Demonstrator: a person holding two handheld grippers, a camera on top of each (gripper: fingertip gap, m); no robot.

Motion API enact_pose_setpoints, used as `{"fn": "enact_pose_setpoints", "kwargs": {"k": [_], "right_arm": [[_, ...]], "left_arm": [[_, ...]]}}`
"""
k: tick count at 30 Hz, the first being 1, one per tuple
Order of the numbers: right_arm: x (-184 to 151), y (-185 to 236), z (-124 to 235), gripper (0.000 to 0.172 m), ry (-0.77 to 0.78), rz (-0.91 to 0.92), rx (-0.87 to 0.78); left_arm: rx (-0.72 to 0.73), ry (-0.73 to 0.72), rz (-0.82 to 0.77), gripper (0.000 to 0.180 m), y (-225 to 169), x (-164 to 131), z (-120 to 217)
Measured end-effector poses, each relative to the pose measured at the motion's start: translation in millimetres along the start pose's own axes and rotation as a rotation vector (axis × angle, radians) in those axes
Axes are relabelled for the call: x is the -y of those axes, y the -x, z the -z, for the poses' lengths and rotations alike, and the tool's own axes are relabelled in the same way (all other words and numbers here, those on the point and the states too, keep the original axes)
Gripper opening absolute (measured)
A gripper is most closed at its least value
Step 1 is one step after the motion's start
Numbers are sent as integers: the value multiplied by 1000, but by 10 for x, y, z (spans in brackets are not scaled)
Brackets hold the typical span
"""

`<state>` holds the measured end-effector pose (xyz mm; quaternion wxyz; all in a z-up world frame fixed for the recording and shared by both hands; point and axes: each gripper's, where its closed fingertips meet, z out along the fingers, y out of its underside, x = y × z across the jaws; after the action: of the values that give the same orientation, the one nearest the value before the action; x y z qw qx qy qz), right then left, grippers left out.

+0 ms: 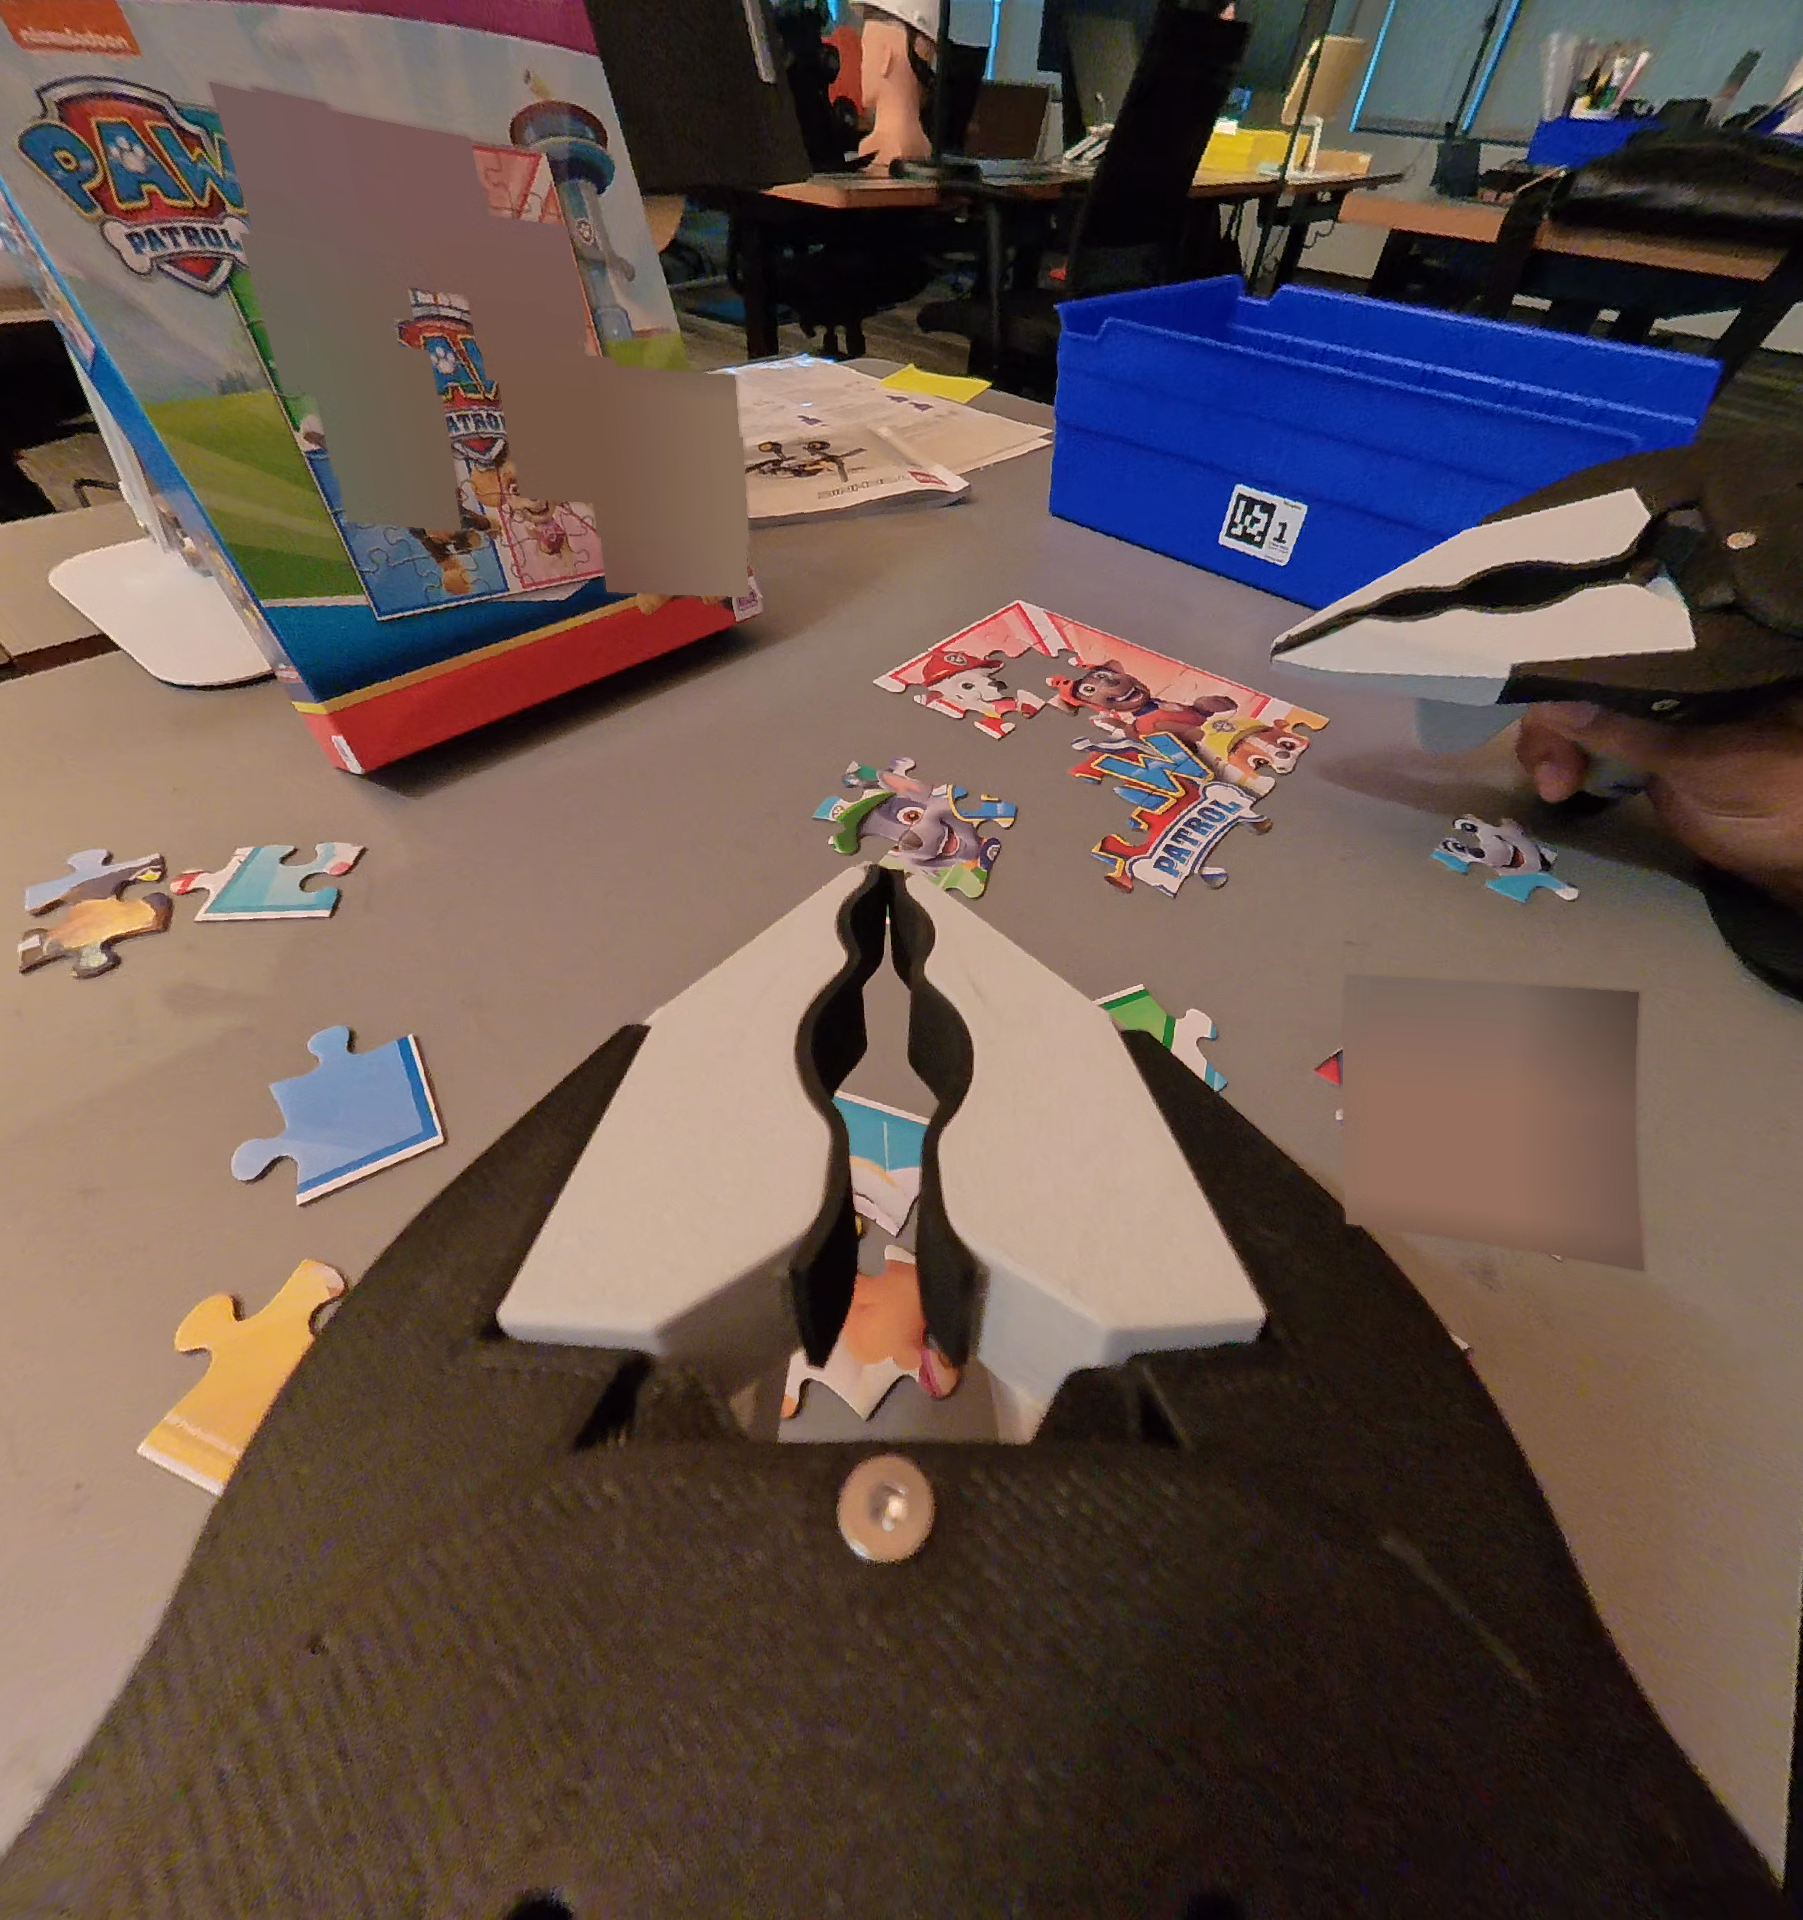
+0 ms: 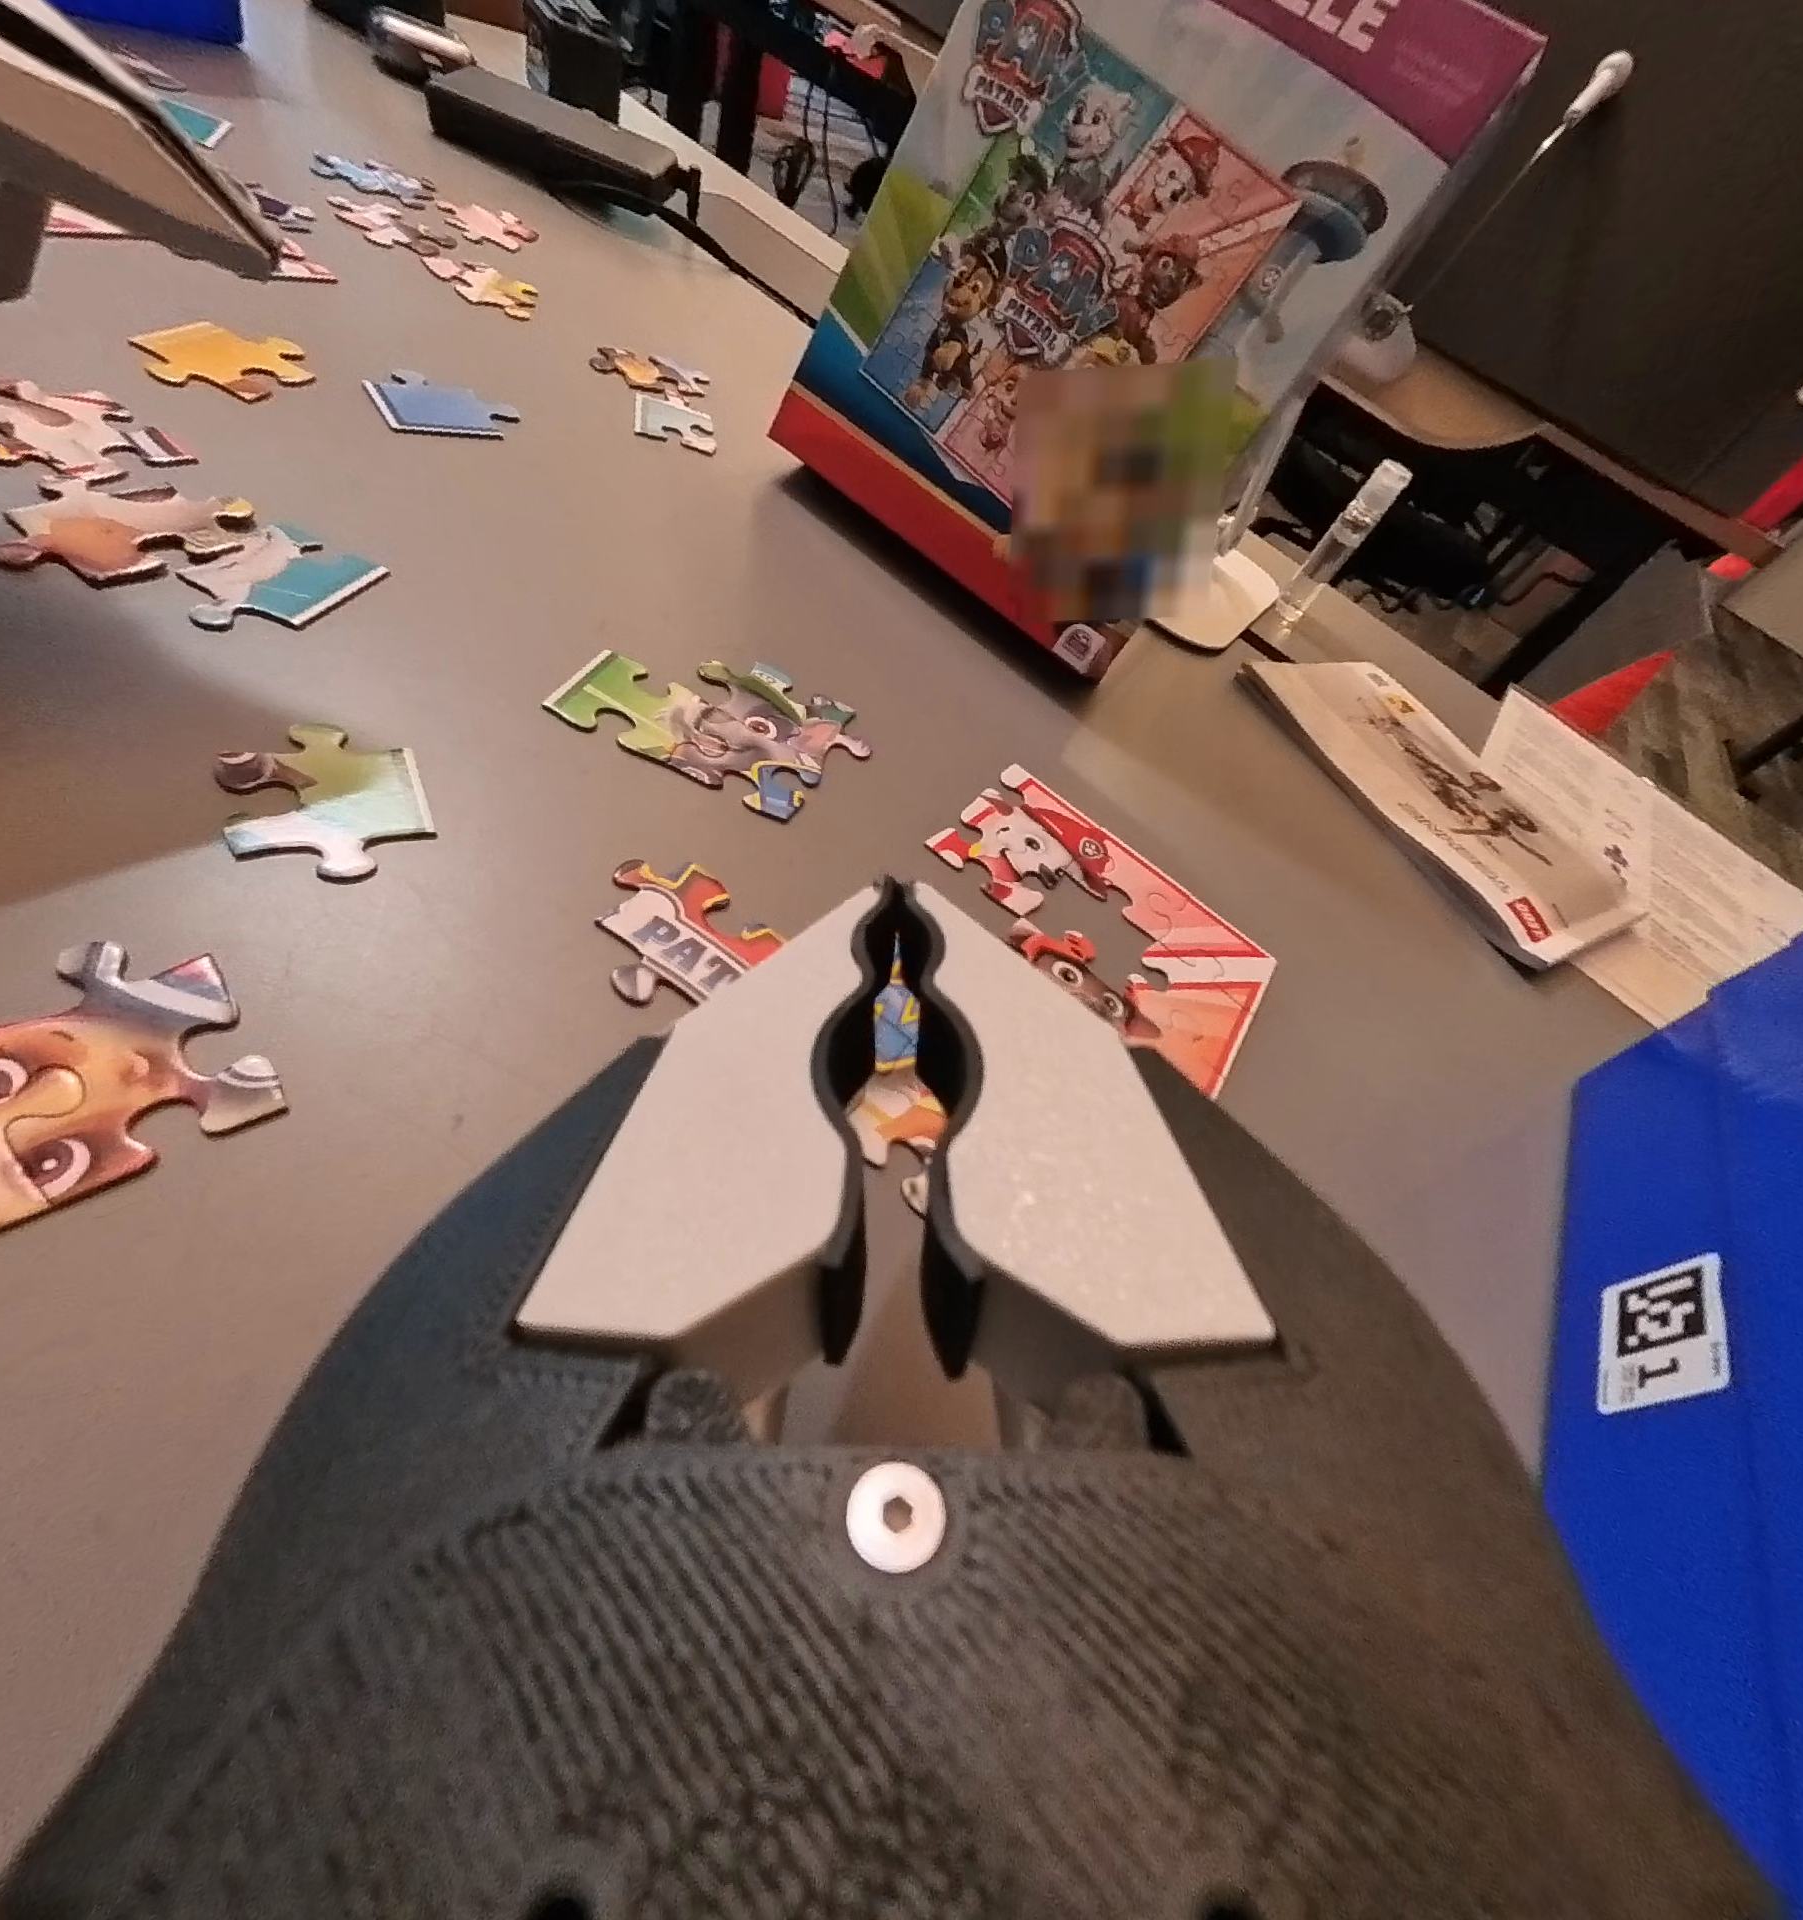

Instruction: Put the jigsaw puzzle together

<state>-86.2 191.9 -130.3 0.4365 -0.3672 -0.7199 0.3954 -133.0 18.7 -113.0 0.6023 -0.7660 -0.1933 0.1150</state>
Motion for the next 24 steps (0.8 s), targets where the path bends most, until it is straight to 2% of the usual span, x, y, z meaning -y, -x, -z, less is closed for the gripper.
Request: {"fn": "enact_pose_setpoints", "kwargs": {"k": [9,18,24], "right_arm": [[-88,-93,4,0,59,-69,-30],[-202,35,-41,0,145,-51,27],[-216,-68,-31,0,161,-35,-46]], "left_arm": [[24,31,16,0,45,-39,-21],[35,37,29,0,64,-35,-4],[23,75,26,0,28,-81,-30]]}}
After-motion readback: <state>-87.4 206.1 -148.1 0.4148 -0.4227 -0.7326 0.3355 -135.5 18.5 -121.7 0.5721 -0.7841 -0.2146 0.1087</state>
